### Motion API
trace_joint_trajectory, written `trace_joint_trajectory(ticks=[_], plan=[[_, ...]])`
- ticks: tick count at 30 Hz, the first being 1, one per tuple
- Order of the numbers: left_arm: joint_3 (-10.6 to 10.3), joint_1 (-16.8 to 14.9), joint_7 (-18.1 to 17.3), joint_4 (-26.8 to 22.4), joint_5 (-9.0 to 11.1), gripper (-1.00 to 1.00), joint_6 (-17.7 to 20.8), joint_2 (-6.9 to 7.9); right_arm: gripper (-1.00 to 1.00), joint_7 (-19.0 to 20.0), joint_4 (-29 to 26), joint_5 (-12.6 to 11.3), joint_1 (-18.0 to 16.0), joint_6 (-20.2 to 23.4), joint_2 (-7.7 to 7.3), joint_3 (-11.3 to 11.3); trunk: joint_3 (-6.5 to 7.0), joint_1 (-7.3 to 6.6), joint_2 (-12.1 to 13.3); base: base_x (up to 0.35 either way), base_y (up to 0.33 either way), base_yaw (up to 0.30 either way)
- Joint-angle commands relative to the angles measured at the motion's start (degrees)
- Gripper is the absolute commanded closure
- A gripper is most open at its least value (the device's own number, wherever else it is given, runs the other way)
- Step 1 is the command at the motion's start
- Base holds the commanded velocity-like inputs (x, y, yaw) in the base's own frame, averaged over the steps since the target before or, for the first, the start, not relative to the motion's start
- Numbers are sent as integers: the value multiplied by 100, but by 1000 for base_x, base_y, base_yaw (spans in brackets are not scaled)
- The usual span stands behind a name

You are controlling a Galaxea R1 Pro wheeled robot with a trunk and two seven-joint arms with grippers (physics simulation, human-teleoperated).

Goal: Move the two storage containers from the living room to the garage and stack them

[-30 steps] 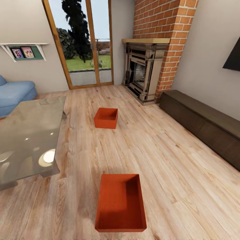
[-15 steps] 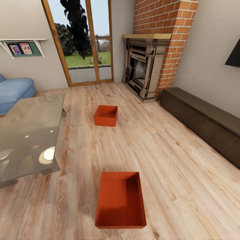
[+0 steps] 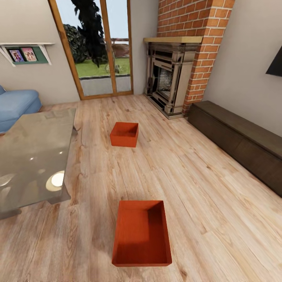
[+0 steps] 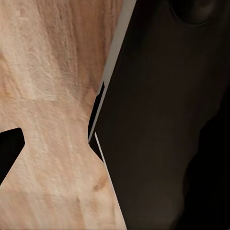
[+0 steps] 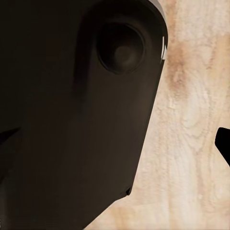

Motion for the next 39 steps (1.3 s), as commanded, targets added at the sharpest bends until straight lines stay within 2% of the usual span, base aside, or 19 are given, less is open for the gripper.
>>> trace_joint_trajectory(ticks=[1, 24, 25, 26, 29, 33, 34, 36, 39], plan=[[10, -1, 9, -4, 16, -100, 1, -1, -100, -9, 17, -64, -6, -33, 3, 48, -4, 0, -2, 0, 0, 0], [10, -1, 9, -4, 16, -100, 1, 0, -100, -77, 17, -85, -6, -29, -7, 49, -4, 0, -2, 0, 0, 0], [48, -1, -23, -24, 57, -100, 4, -42, -100, -75, -68, -92, -6, 30, 17, 46, -4, 0, -2, 0, 0, 0], [49, -1, -26, -63, 60, -100, 5, -55, -100, -66, -187, -94, -4, 50, 18, 44, -4, 0, -2, 0, 0, 0], [53, -1, -44, -459, 70, -100, 35, 20, -100, -75, -1000, -97, 26, 422, 26, 41, -4, 0, -2, 0, 0, 0], [51, -1, 2, -1475, 48, -100, 84, 193, -100, -125, -2497, -94, 36, 1031, 50, 36, -4, 0, -2, 0, 0, 0], [53, -1, 7, -1590, 47, -100, 87, 228, -100, -129, -2646, -93, 36, 1075, 50, 36, -4, 0, -2, 0, 0, 0], [60, 4, 31, -2157, 40, -100, 120, 386, -100, -141, -3125, -96, 3, 1196, 64, 35, -4, 0, -2, 0, 0, 0], [58, -65, 178, -2585, 24, -100, 166, 509, -100, -152, -3304, -106, -258, 1238, 74, 26, -4, 0, -2, 0, 0, 0]])
